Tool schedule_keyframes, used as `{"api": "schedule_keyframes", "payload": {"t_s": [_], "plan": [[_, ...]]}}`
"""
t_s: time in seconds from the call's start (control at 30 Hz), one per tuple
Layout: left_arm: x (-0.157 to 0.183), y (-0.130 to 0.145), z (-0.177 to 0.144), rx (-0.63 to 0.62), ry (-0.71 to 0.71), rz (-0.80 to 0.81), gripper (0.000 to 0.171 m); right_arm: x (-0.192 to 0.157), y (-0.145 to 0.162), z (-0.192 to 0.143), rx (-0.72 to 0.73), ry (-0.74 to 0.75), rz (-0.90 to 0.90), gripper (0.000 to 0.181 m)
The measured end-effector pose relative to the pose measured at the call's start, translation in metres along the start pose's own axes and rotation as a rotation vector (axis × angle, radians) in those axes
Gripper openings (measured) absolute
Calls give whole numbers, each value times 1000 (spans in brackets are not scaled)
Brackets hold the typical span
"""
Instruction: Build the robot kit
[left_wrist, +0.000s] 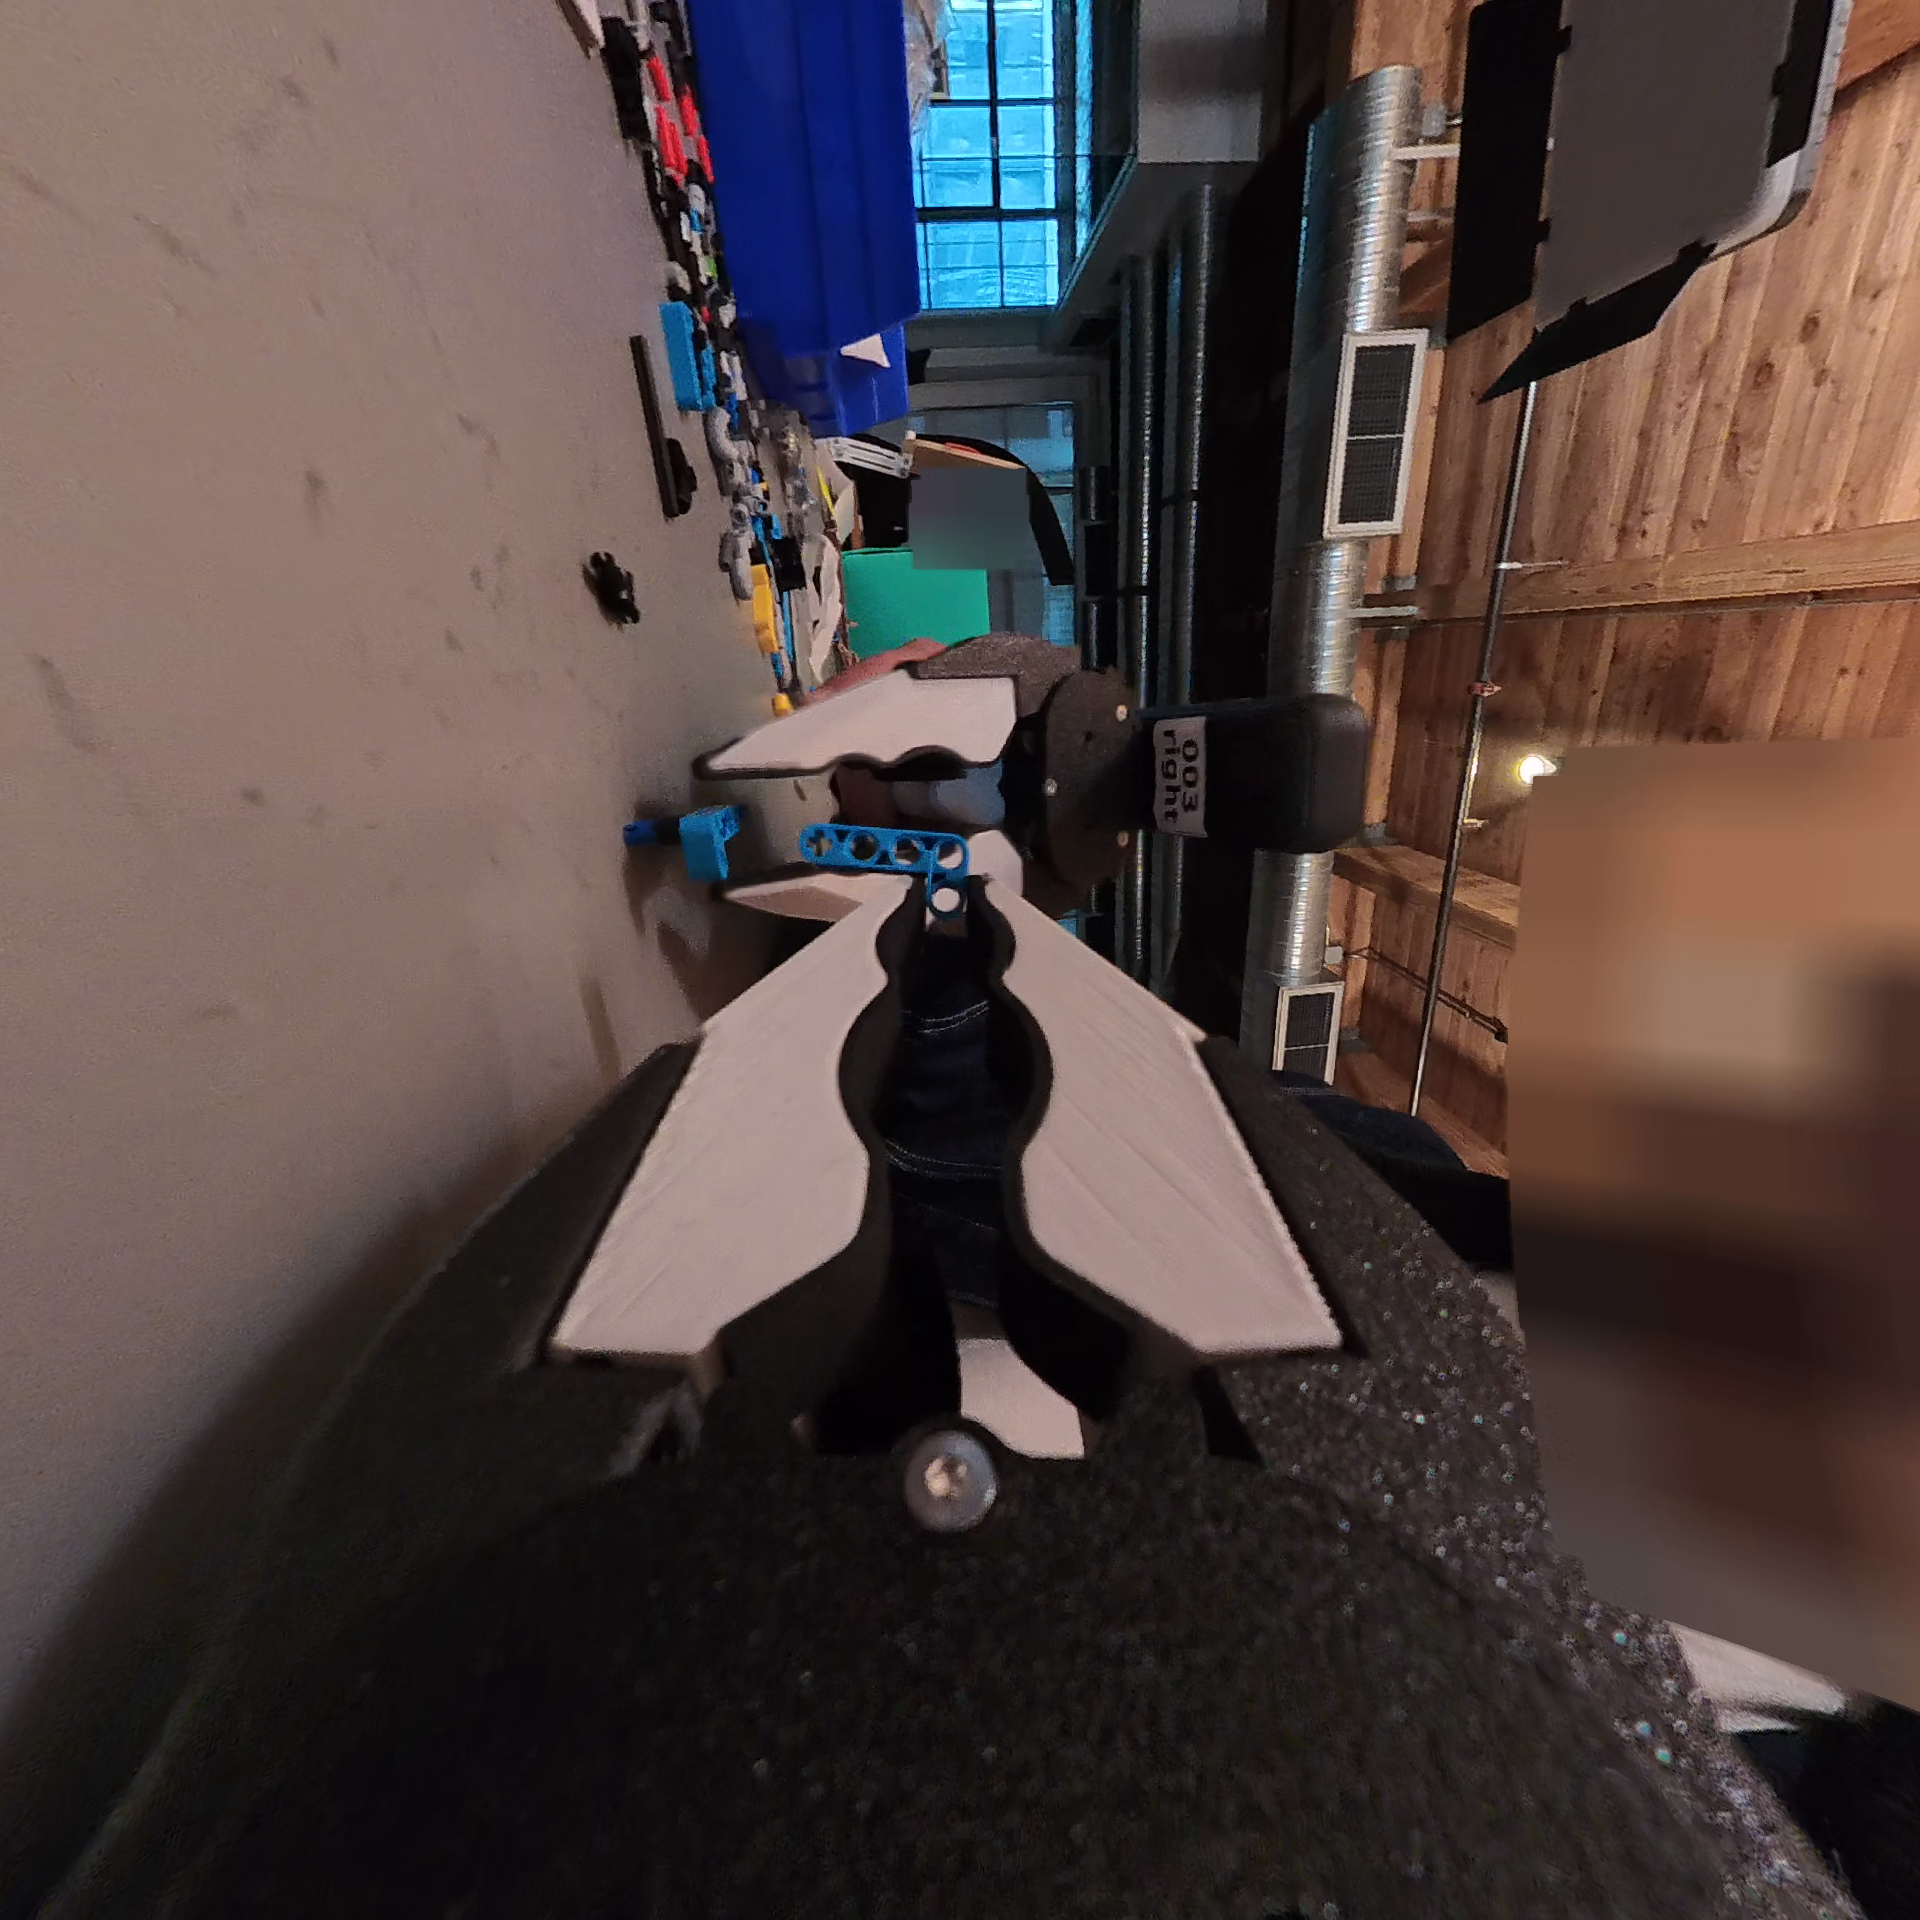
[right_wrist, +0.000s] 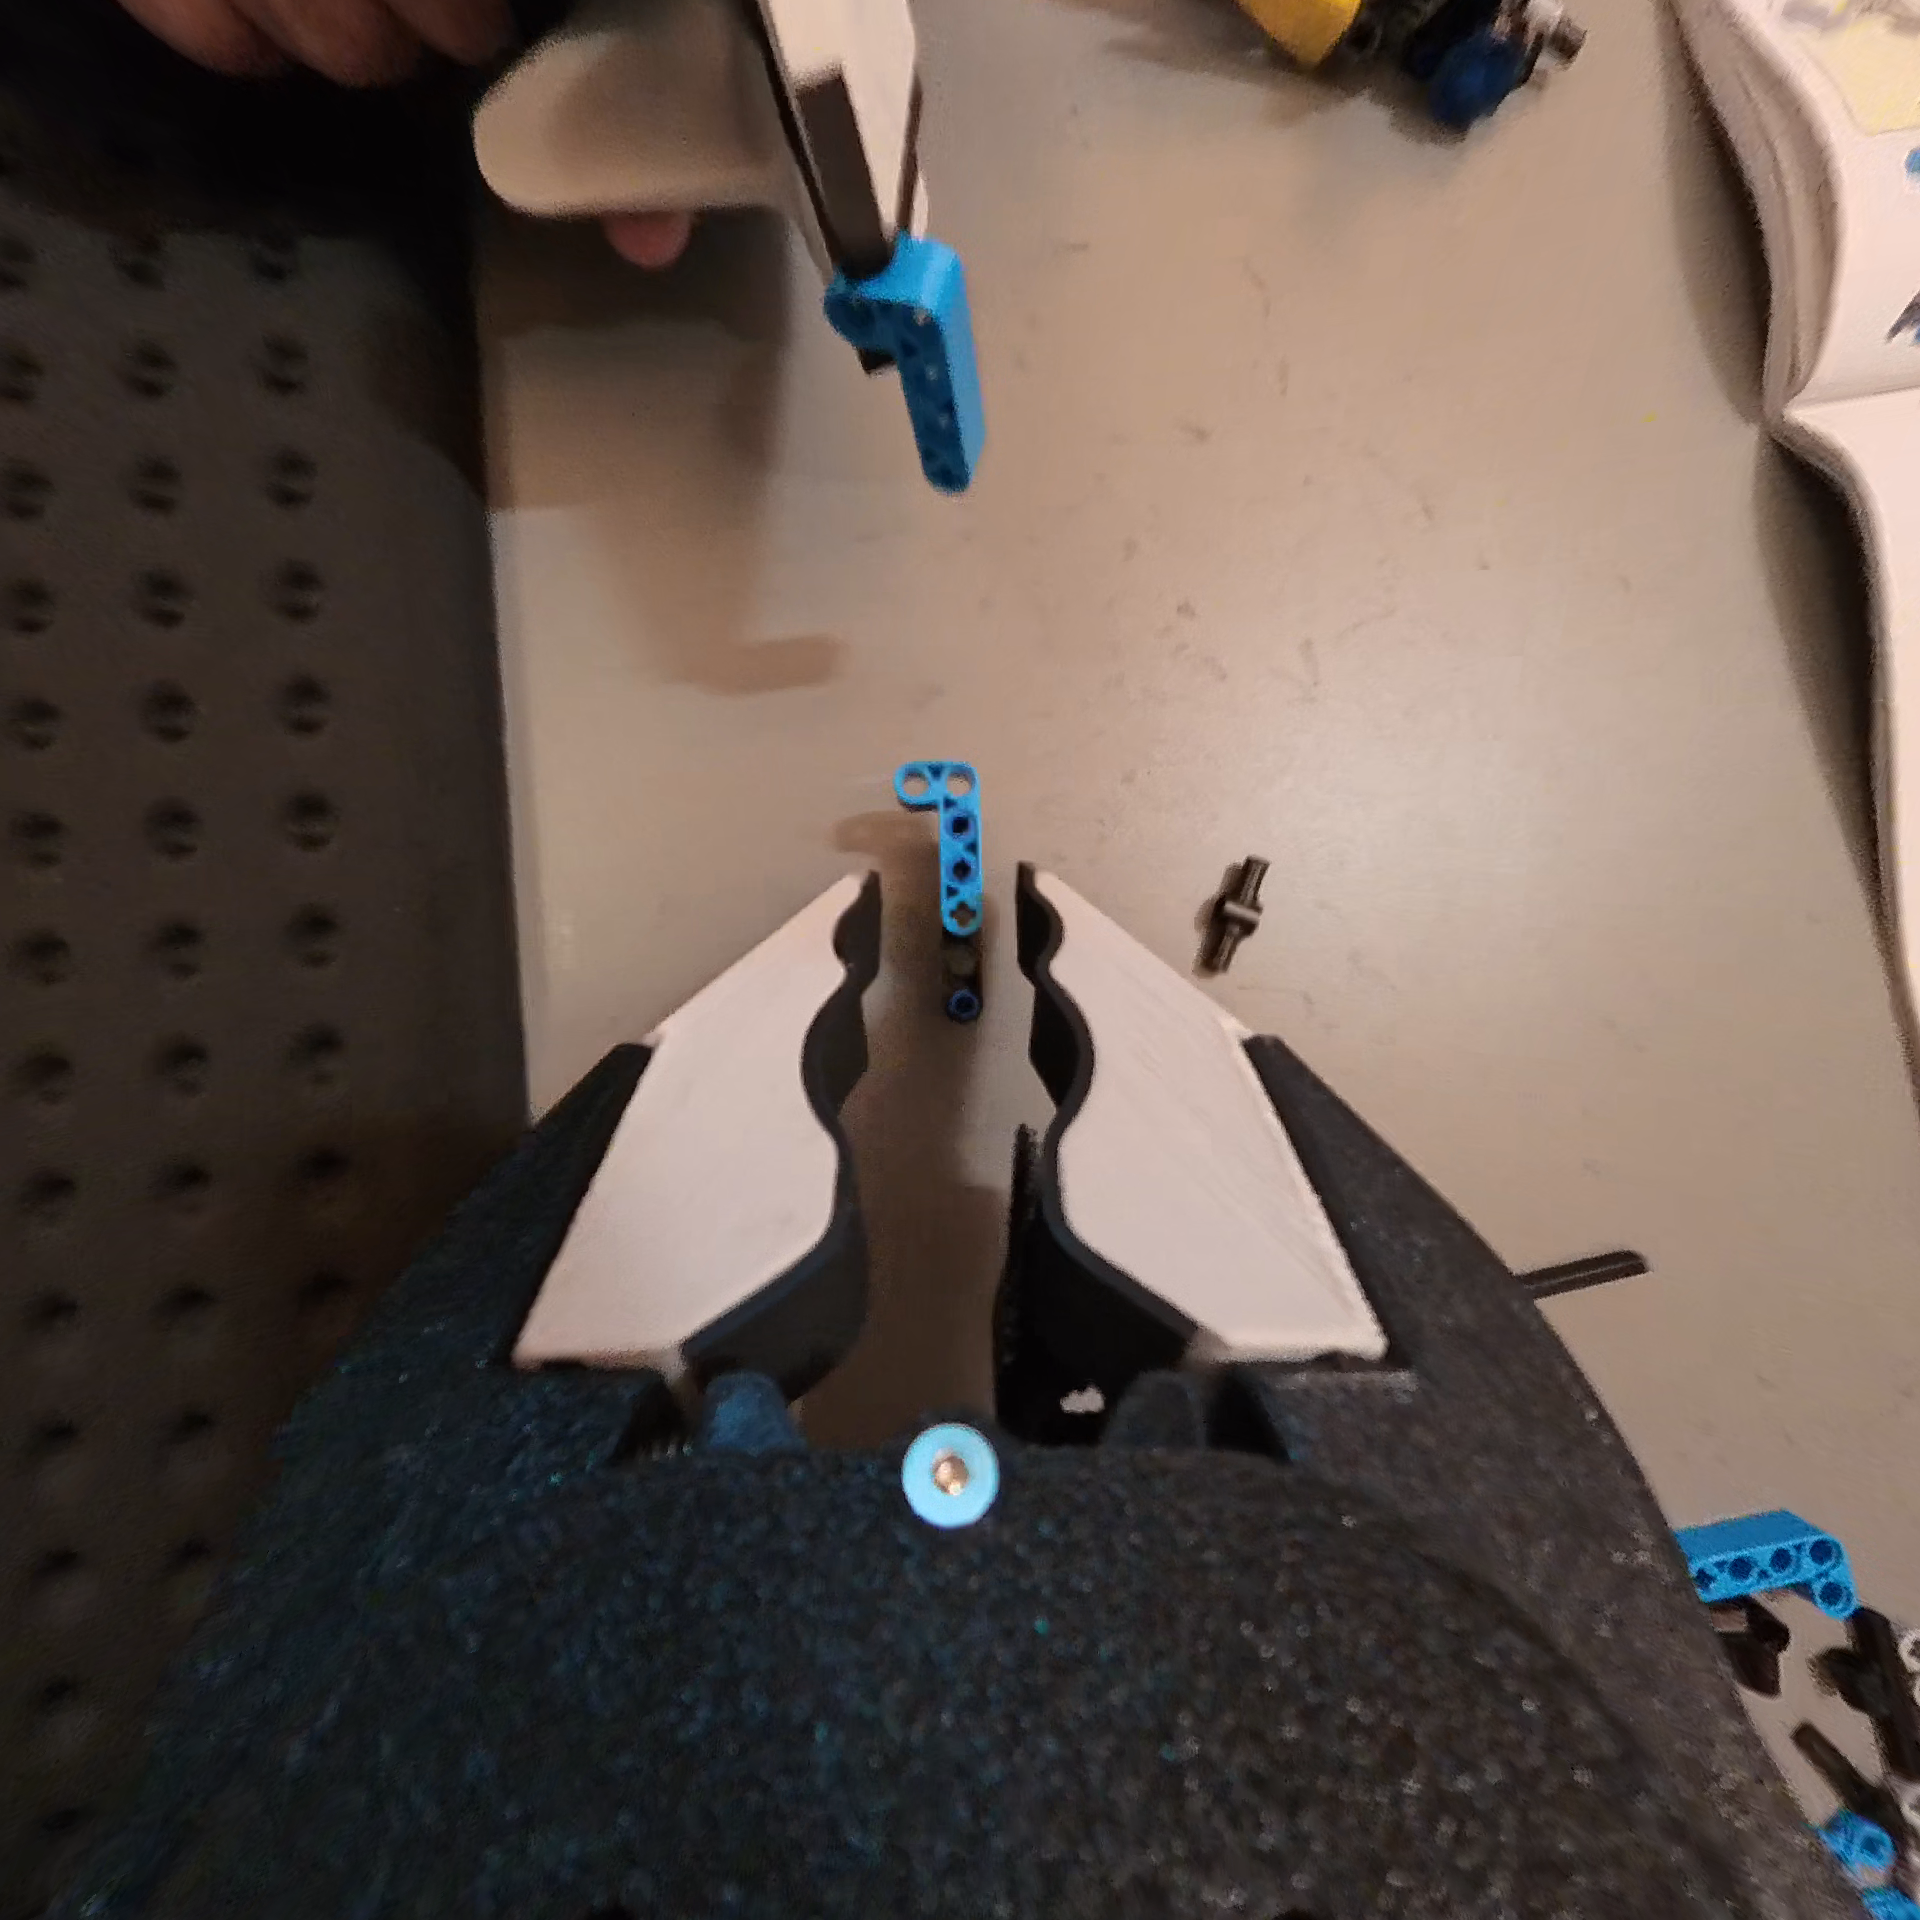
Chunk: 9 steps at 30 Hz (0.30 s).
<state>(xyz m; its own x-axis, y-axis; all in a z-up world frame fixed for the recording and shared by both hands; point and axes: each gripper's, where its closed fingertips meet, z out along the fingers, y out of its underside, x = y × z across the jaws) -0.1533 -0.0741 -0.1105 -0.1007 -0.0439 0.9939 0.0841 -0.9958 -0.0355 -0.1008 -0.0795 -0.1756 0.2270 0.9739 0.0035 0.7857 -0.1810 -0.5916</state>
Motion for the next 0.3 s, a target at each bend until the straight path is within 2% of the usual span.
{"api": "schedule_keyframes", "payload": {"t_s": [0.03, 0.2, 0.3], "plan": [[1, -1, 0, 3, 10, -1, 7, 0, -8, -5, 43, -2, 1, 27], [18, 5, 0, -51, 144, -36, 7, 0, -71, -22, 406, 34, 6, 26], [24, 3, -3, -46, 203, -55, 7, -1, -76, -13, 408, 87, -17, 23]]}}
